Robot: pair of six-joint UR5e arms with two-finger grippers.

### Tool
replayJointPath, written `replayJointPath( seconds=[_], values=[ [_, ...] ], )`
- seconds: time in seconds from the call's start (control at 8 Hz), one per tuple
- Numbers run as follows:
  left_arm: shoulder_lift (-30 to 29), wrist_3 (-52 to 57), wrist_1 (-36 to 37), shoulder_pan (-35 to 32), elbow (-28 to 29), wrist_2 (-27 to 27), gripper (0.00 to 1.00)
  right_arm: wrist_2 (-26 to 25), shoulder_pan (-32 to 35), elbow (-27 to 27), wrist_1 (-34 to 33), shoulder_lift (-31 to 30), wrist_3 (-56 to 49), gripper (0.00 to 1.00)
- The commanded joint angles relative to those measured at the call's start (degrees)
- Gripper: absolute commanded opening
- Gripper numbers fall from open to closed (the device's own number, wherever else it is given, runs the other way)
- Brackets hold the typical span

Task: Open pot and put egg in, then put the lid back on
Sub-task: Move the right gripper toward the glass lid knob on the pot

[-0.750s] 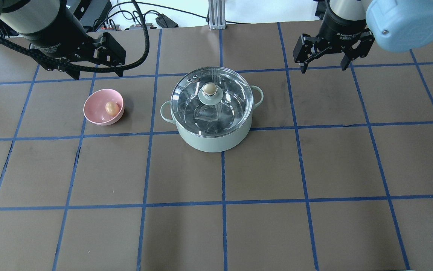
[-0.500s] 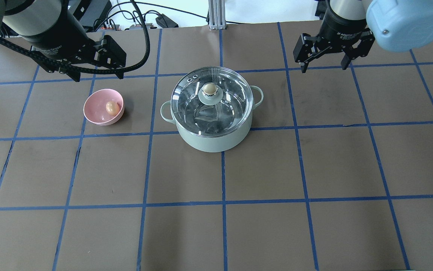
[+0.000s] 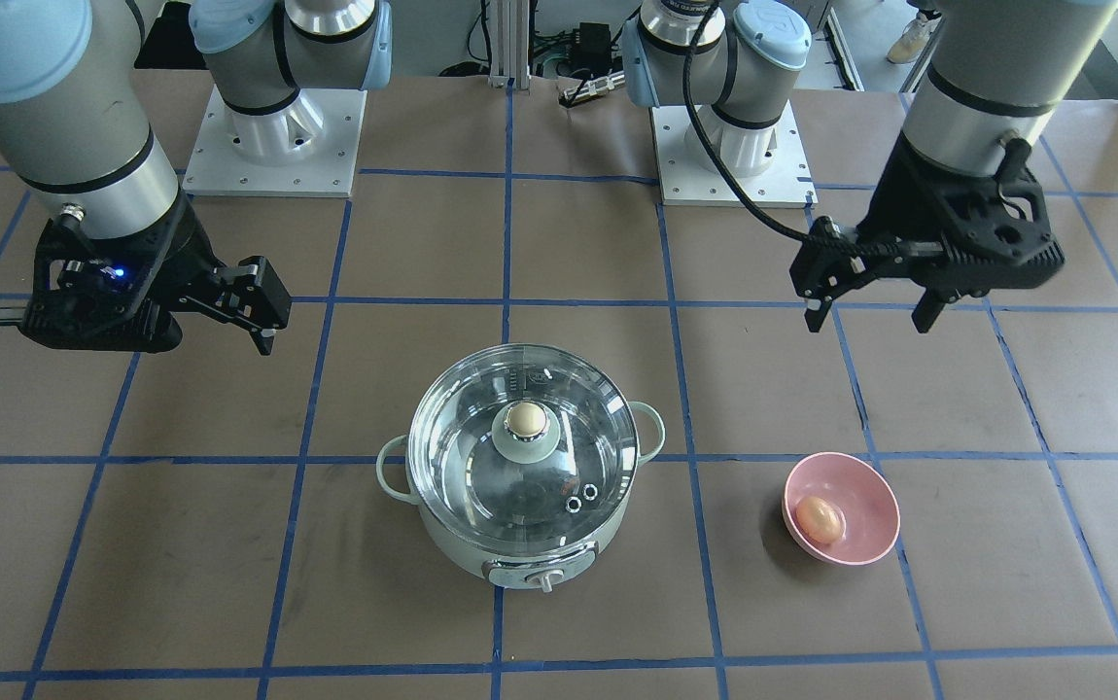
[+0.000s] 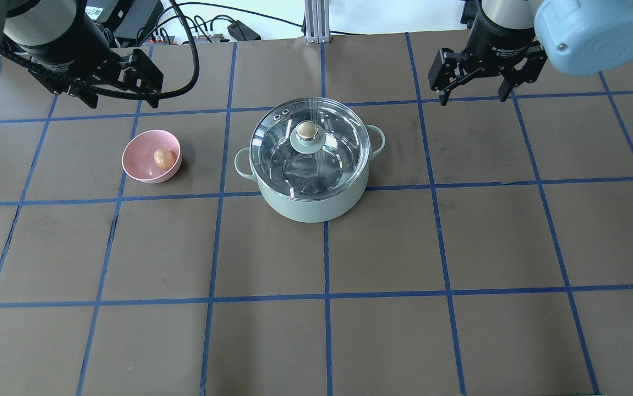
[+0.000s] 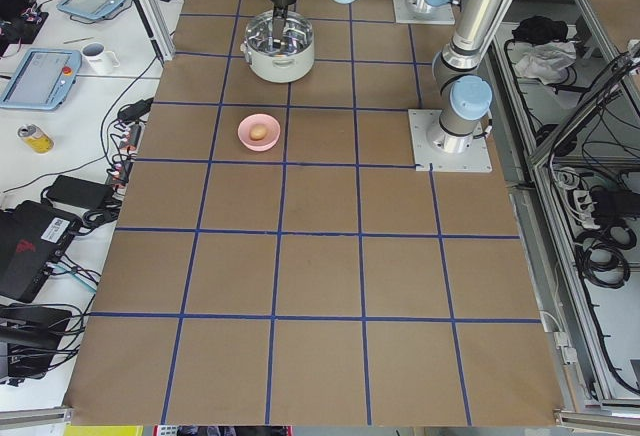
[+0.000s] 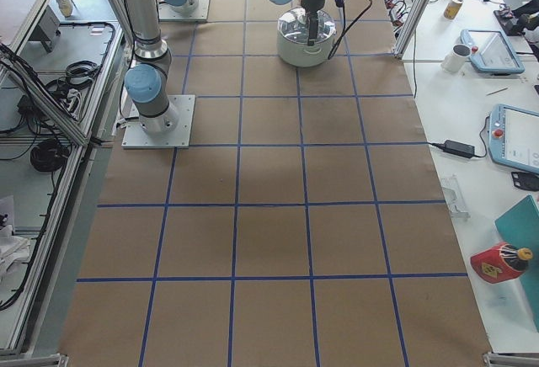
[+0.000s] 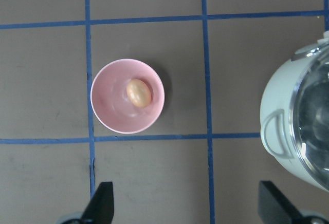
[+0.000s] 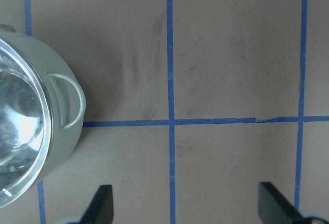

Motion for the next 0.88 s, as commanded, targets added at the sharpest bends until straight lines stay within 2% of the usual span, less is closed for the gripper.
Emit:
replayJointPath(
  seconds=[0.0,0.25,0.5,0.75],
  values=[
    [-8.4,5.8,6.7,4.7,-0.3,0.0,1.00,0.9,5.1,-1.1,-5.2,3.1,9.9,1.00],
    [-13.4,11.7,11.6,8.2,-0.8,-0.3,1.00,0.2,12.4,-3.8,-9.0,7.6,17.4,1.00],
    [-18.1,13.2,20.0,8.3,-3.5,0.1,1.00,0.4,16.8,-6.6,-11.5,12.4,25.4,1.00],
    [-19.7,13.2,21.6,8.3,-3.8,-0.1,1.00,0.8,19.6,-6.9,-12.4,14.3,29.2,1.00]
  ],
)
